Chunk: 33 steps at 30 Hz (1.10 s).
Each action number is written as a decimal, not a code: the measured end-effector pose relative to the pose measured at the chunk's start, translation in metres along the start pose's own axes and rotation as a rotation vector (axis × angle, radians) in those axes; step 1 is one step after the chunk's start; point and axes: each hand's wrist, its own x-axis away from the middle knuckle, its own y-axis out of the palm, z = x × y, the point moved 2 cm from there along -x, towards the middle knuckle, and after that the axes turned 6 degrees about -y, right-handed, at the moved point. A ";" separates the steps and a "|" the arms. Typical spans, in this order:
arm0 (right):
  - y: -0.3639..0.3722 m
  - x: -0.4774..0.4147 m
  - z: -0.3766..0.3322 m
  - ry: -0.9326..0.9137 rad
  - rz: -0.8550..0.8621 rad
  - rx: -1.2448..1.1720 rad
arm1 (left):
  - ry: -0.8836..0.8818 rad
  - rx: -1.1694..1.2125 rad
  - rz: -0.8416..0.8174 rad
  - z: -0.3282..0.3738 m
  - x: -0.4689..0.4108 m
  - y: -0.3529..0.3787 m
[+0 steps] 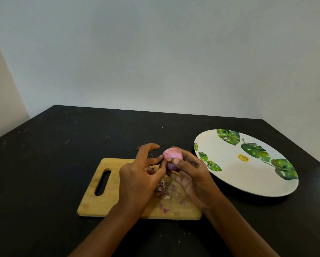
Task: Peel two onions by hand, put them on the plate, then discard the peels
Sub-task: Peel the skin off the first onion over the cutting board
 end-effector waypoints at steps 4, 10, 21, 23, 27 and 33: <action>0.002 0.001 0.003 -0.011 0.018 0.019 | -0.001 -0.056 0.026 0.003 0.003 0.001; 0.007 0.004 0.006 -0.009 0.029 0.001 | 0.018 -0.139 0.051 0.007 0.005 0.004; 0.013 0.005 0.008 0.016 0.049 -0.086 | 0.017 -0.069 0.035 0.007 -0.001 0.001; 0.013 0.004 0.006 0.034 0.062 -0.090 | -0.019 0.021 0.025 0.008 -0.003 0.000; 0.010 0.004 0.005 0.049 0.099 -0.042 | -0.101 0.107 0.015 0.006 -0.007 -0.002; 0.010 0.004 0.005 0.076 0.054 -0.012 | -0.170 0.171 -0.035 0.002 -0.011 -0.004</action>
